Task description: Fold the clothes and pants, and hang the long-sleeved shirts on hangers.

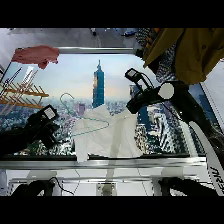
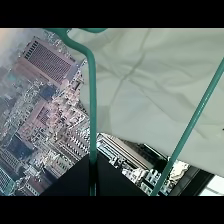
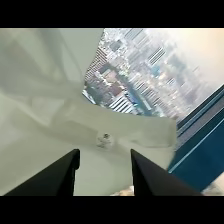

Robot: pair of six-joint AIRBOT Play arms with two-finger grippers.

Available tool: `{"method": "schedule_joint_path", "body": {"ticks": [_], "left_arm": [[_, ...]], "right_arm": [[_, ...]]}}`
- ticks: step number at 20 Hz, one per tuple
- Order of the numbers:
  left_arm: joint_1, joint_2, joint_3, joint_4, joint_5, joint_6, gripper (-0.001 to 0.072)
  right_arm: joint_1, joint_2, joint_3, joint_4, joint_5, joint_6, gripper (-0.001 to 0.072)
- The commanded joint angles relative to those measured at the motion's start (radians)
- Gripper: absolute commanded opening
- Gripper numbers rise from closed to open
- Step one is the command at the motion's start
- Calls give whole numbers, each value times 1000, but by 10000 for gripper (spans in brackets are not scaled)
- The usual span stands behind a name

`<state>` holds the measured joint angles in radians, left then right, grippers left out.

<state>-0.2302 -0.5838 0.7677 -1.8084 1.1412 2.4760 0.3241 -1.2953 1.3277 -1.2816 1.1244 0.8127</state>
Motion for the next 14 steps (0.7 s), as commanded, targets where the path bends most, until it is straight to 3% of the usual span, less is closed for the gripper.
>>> {"method": "schedule_joint_path", "body": {"ticks": [1,3,7,10,14], "left_arm": [[0,0,-4,5,-8,0,26],[0,0,-4,1,-8,0,26],[0,0,-4,-2,-7,0,26],[0,0,-4,-2,-8,-1,26],[0,0,-4,-2,-8,0,26]], "right_arm": [[0,-6,1,13,11,-419,409],[0,-39,1,88,70,-526,409],[9,-185,-12,262,60,-568,425],[35,-291,-11,298,-37,-587,429],[52,-350,-11,380,-15,-652,429]]}}
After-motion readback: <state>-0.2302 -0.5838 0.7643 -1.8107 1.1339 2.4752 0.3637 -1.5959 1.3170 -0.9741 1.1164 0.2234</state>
